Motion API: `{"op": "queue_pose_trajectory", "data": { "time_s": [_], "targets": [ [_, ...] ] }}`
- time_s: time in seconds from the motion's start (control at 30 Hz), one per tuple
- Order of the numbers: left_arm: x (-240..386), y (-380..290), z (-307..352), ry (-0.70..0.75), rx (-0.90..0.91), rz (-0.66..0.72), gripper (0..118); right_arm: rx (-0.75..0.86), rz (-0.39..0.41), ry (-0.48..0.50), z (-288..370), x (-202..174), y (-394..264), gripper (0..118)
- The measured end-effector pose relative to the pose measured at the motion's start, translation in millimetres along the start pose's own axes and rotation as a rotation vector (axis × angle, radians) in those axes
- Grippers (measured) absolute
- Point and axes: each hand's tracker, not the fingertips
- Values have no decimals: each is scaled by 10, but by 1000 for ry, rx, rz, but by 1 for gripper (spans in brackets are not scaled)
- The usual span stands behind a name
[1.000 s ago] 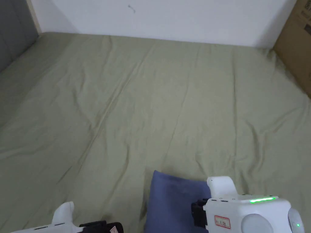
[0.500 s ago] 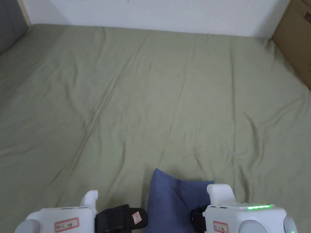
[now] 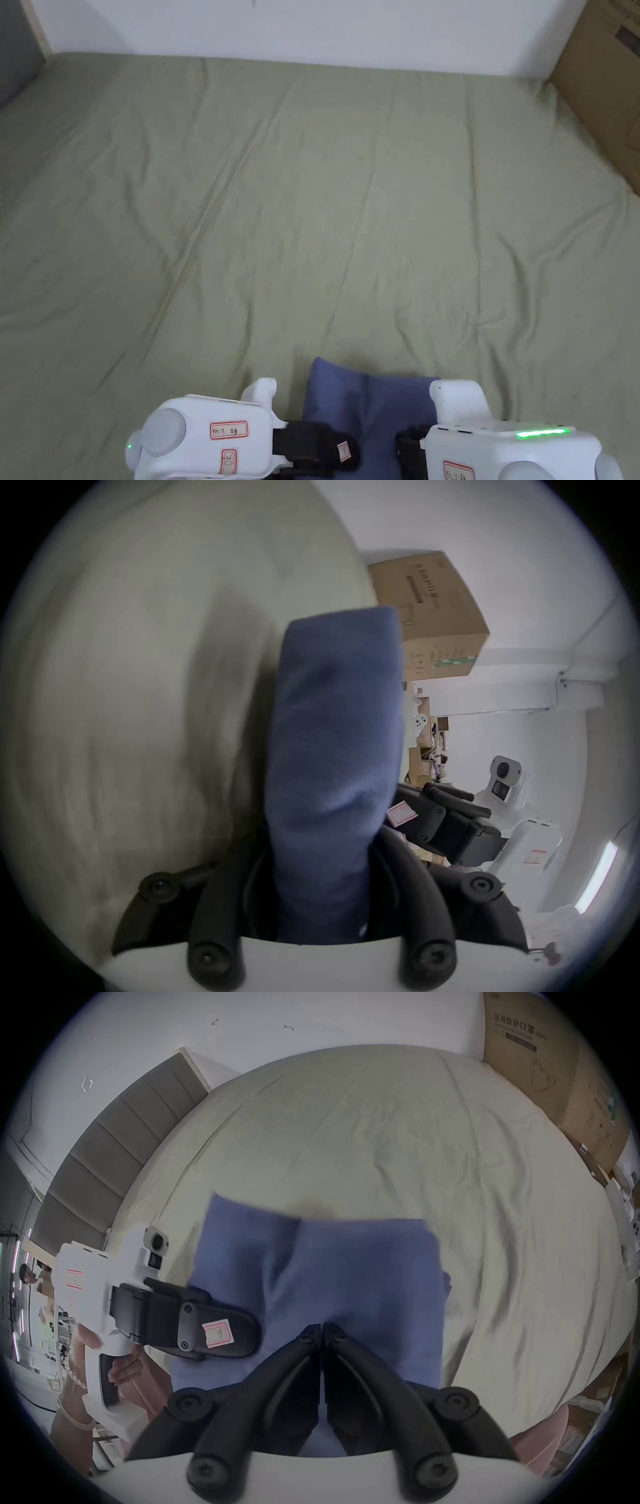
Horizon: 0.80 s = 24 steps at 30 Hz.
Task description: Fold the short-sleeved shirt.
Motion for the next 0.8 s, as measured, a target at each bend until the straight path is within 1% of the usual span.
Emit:
{"op": "queue_pose_trajectory", "data": {
  "time_s": [0.03, 0.07, 0.1, 0.2, 0.27, 0.3, 0.4, 0.47, 0.53, 0.6, 0.67, 0.73, 0.8],
  "targets": [
    [-111, -2, 44, -127, 22, 52, 30, 5, -1, -2, 24, -5, 24, 1],
    [-160, -17, 93, -179, 51, 98, 30, 21, -9, -2, 55, -4, 43, 1],
    [-164, 3, 157, -165, 54, 101, 30, 41, -23, -7, 98, -7, 60, 1],
    [-162, 53, 457, -67, 59, -5, 30, 84, -57, 29, 229, -7, 139, 1],
    [-180, 126, 807, -14, 74, -29, 30, 104, -54, 23, 283, -36, 180, 1],
    [-223, 154, 1027, 26, 87, -59, 30, 120, -38, 18, 291, -44, 199, 1],
    [-399, 291, 1765, 214, 157, -88, 30, 106, -30, -22, 257, -49, 215, 1],
    [-561, 410, 2250, 336, 176, -77, 30, 96, -43, -24, 223, -61, 209, 1],
    [-683, 563, 2727, 520, 208, -57, 30, 79, -66, -22, 183, -64, 193, 1],
    [-742, 687, 3097, 648, 219, -61, 30, 67, -73, -18, 151, -106, 184, 1],
    [-725, 789, 3339, 812, 217, -66, 30, 51, -61, -27, 108, -158, 185, 1],
    [-696, 896, 3486, 1049, 191, -107, 30, 40, -47, -34, 69, -212, 200, 1],
    [-691, 971, 3538, 1201, 164, -143, 31, 33, -42, -25, 44, -248, 216, 1]
  ]
}}
